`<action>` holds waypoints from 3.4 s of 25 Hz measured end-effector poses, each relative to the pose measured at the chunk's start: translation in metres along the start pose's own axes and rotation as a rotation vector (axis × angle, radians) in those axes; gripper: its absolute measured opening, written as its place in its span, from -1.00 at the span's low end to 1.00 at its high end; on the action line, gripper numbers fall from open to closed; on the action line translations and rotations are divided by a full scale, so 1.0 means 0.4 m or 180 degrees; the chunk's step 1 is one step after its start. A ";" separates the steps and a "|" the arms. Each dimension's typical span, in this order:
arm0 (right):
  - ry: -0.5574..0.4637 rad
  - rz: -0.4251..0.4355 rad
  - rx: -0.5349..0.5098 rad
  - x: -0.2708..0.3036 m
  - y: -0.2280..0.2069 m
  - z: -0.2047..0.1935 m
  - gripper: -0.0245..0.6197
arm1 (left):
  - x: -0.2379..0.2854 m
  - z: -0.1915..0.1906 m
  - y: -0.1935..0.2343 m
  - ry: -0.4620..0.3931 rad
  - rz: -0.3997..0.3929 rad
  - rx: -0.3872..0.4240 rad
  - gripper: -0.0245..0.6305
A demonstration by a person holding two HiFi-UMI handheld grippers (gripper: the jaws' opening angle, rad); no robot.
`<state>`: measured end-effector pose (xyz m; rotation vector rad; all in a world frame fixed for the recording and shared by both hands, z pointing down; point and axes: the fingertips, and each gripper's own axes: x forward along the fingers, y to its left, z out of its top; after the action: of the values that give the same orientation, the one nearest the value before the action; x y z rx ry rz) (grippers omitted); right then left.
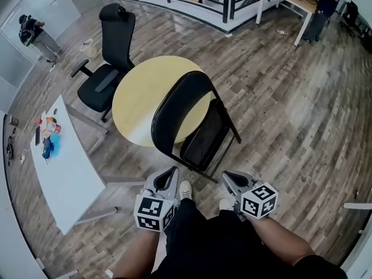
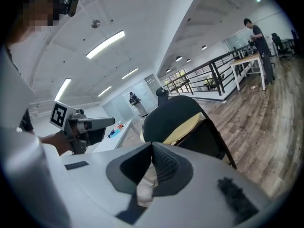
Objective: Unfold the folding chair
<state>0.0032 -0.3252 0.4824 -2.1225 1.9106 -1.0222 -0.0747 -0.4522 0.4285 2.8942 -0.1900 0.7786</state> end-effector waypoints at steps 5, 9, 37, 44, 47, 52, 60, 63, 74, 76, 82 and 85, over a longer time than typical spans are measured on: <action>-0.0061 -0.0364 0.0182 0.086 -0.032 0.023 -0.91 | 0.044 0.071 0.153 -0.0079 -0.0093 0.0179 -0.90; -0.0128 -0.0559 0.0374 0.136 -0.030 0.040 -0.91 | 0.083 0.110 0.253 -0.0038 -0.0235 0.0347 -0.75; -0.0326 -0.1197 0.0593 0.126 -0.085 0.060 -0.91 | 0.610 0.025 0.439 0.1092 -0.0995 0.0004 -0.28; -0.0333 -0.1270 0.0631 0.035 -0.133 0.043 -0.91 | 0.606 0.024 0.445 0.1122 -0.0835 -0.0392 -0.53; -0.0369 -0.1294 0.0663 0.007 -0.149 0.033 -0.91 | 0.599 0.039 0.388 0.1135 -0.0955 -0.0525 -0.56; -0.0438 -0.1328 0.0730 -0.020 -0.156 0.022 -0.91 | 0.579 0.073 0.250 0.1203 -0.1151 -0.0770 -0.61; -0.0377 -0.1340 0.0770 -0.024 -0.159 -0.038 -0.91 | 0.543 0.105 0.044 0.1223 -0.1400 -0.1010 -0.61; -0.0268 -0.1308 0.0802 -0.024 -0.177 -0.078 -0.88 | 0.536 0.114 -0.015 0.1211 -0.1373 -0.0882 -0.58; -0.0538 -0.0716 0.2048 0.043 -0.441 -0.186 -0.61 | 0.510 0.122 -0.188 0.1174 -0.1171 -0.0663 -0.62; -0.0556 -0.0643 0.2152 0.071 -0.496 -0.189 -0.58 | 0.511 0.122 -0.219 0.1167 -0.1124 -0.0612 -0.62; -0.0373 -0.0390 0.2358 0.097 -0.589 -0.222 -0.50 | 0.512 0.118 -0.303 0.1193 -0.1020 -0.0497 -0.62; -0.0273 -0.0220 0.2455 0.106 -0.601 -0.248 -0.48 | 0.510 0.118 -0.336 0.1195 -0.0976 -0.0431 -0.62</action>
<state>0.1515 -0.2805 0.6955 -1.7313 1.1246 -1.3628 0.1447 -0.3454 0.4778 2.5062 0.2265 1.1693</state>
